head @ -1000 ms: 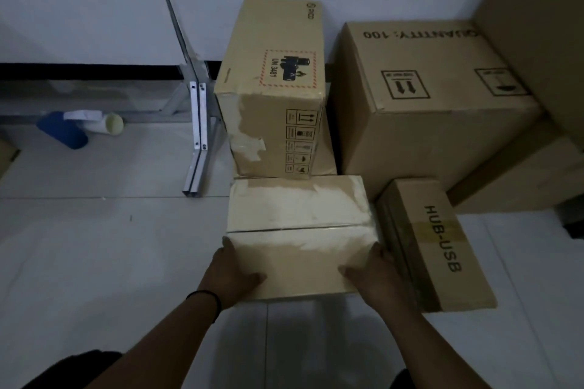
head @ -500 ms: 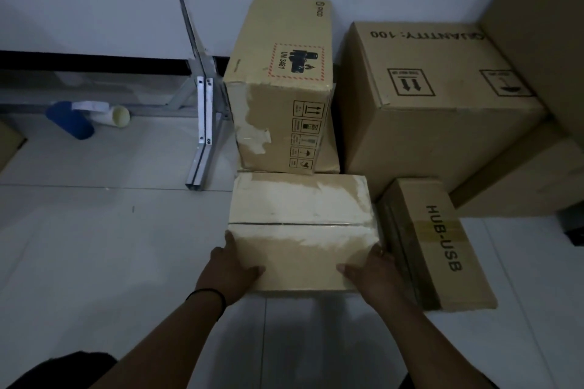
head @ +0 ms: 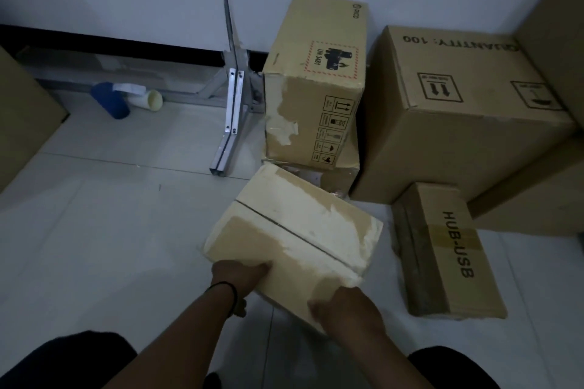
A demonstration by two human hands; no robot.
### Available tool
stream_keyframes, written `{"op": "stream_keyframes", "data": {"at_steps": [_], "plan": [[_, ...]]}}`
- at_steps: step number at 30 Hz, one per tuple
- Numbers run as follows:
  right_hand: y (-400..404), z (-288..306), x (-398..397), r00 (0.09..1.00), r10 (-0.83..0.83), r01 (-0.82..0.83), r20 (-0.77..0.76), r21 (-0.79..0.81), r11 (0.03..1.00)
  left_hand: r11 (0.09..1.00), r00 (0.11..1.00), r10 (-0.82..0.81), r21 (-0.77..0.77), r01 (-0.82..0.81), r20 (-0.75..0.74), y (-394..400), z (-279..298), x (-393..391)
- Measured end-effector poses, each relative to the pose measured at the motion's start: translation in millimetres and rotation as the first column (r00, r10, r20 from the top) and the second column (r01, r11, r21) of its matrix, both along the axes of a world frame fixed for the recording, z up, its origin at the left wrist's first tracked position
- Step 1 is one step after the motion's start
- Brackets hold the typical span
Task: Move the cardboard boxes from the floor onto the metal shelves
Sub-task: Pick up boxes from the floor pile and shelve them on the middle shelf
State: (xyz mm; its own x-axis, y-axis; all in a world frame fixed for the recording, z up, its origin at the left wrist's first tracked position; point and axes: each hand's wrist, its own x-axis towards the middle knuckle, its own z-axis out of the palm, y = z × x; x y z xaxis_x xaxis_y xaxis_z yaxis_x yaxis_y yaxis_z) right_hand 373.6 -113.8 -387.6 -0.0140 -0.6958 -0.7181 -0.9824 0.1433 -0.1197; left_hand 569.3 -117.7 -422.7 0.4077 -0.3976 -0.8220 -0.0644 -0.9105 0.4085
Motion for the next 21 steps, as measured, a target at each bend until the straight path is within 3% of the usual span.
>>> {"op": "stream_keyframes", "data": {"at_steps": [5, 10, 18, 21], "plan": [[-73, 0, -31, 0.997, 0.032, -0.052, -0.070, -0.317, 0.947, 0.985, 0.981, -0.165, -0.023, 0.168, 0.105, 5, -1, 3], [-116, -19, -49, 0.987, 0.155, -0.146, 0.030, -0.194, 0.970, 0.985, 0.981, -0.154, -0.056, 0.161, 0.114, 9, -4, 5], [-68, -18, -57, 0.988, 0.094, -0.100, -0.122, -0.045, 0.994, 0.988, 0.990, -0.142, -0.058, 0.143, 0.026, 9, 5, 7], [-52, -16, -57, 0.988, 0.047, -0.052, -0.144, -0.030, 0.998, 0.988, 0.984, -0.151, -0.002, 0.151, -0.099, 10, 9, 1]]}}
